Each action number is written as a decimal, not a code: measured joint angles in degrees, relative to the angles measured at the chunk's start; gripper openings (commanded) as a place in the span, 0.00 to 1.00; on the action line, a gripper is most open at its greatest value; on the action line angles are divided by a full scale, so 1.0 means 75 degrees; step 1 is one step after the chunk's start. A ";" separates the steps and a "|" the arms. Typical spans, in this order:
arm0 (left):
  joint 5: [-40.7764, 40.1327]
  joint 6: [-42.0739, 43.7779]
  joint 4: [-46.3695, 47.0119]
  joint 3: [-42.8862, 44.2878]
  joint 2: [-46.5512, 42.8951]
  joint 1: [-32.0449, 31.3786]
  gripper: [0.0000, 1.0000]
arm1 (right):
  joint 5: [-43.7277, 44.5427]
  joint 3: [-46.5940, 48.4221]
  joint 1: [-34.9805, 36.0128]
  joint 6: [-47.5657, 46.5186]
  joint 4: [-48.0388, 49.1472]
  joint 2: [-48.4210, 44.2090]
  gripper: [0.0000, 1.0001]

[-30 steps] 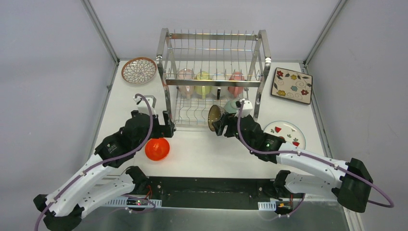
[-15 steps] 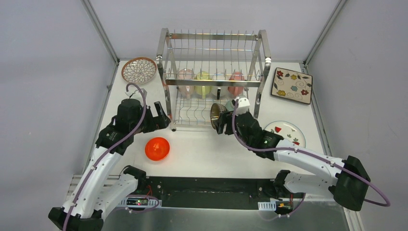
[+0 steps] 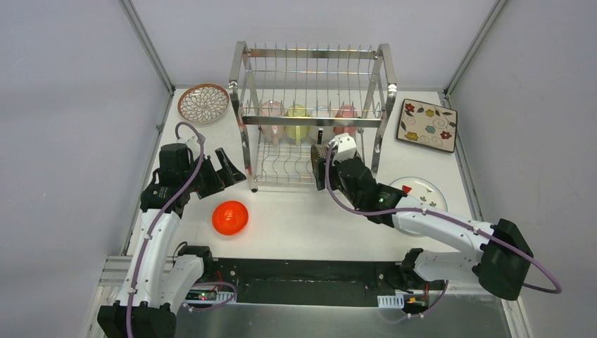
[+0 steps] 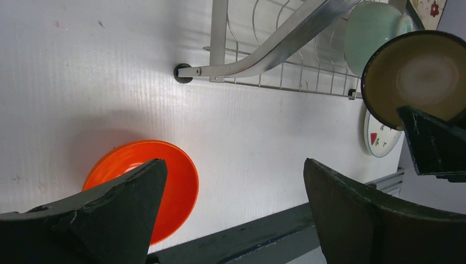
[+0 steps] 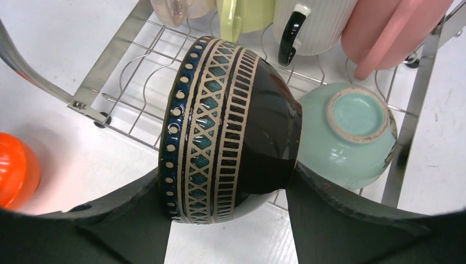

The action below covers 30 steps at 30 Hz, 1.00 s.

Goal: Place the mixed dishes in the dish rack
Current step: Turn the bowl upside down on the dish rack.

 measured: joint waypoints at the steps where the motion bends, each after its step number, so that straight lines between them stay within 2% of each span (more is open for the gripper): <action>1: 0.0003 0.0122 -0.0006 0.0006 -0.0012 0.0000 0.99 | 0.0029 0.0044 -0.0003 -0.0085 0.0000 0.0061 0.37; 12: -0.0280 0.1072 -0.0073 0.0015 -0.0364 -0.0070 0.99 | 0.0350 0.0519 -0.0044 -0.1166 0.0003 0.0921 0.36; 30: -0.0629 0.1300 -0.0230 0.0015 -0.0493 -0.0221 0.99 | 0.0866 0.1221 -0.0087 -0.2498 0.0067 0.2273 0.34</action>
